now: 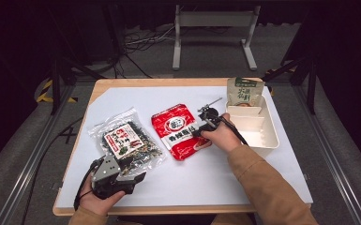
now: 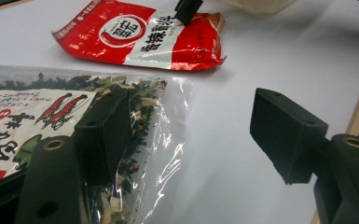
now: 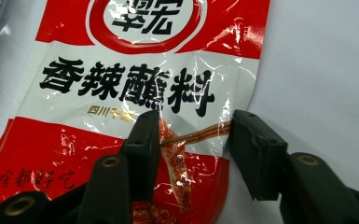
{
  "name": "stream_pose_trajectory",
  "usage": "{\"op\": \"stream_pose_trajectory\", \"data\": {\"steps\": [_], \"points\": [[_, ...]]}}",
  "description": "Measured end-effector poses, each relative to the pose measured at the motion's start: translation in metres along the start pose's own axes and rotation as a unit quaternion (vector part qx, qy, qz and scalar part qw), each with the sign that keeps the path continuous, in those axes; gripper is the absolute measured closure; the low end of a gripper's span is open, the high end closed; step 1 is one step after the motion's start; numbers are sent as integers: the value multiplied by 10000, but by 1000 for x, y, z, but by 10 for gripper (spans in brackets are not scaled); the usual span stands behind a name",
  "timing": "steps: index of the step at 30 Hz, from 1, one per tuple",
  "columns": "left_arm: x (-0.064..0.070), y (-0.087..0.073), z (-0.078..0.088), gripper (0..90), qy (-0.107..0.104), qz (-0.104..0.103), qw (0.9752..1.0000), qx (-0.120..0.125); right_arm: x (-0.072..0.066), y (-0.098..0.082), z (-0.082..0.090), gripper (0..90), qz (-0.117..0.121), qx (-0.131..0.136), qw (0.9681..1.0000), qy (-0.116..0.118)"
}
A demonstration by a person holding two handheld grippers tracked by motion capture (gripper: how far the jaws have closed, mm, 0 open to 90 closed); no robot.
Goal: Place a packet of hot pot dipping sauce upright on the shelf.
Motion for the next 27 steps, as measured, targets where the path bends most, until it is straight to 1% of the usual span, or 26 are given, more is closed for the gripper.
{"op": "stream_pose_trajectory", "data": {"steps": [1,2,3,4,6,8,10,13,17,18,21,25,27], "points": [[0,0,0,298,-3,-8,10000,-17,0,0,0,587,14,19,10000,-17],[1,0,0,298,-25,15,10000,-26,-1,0,0,658,33,39,10000,-19],[1,-1,-1,298,-32,30,10000,-28,-1,0,0,709,66,58,10000,-31],[1,0,-1,298,-35,21,10000,-23,-2,0,0,739,101,54,9999,-43],[1,0,-1,298,-36,28,10000,-23,-3,1,0,805,260,33,9995,-148],[0,0,0,298,-12,-11,10000,-11,-3,1,0,842,349,28,9991,-224],[0,0,0,298,-11,-9,10000,-7,-4,1,0,853,387,22,9990,-235],[0,0,0,298,-29,24,10000,-8,-5,1,0,865,504,4,9983,-296],[-1,0,1,298,-17,16,10000,2,-6,1,2,875,489,-56,9985,-251],[-1,0,1,298,-11,21,10000,5,-7,1,6,878,489,-60,9986,-200],[-1,0,1,298,-16,28,10000,8,-7,1,10,880,490,-22,9987,-167],[-1,0,1,298,-13,19,10000,7,-13,5,26,883,557,162,9982,-167],[-1,0,1,298,-8,22,10000,2,-17,7,35,884,627,252,9976,-156]]}}
Point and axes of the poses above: each handheld gripper's, and its own axes: z roughly backward along the jaws, y roughly out of its top, x roughly to its right, the point moved 7 cm from there along -z, roughly forward along the jaws, and after that the axes turned 5 degrees about z, right-handed, at the moved point
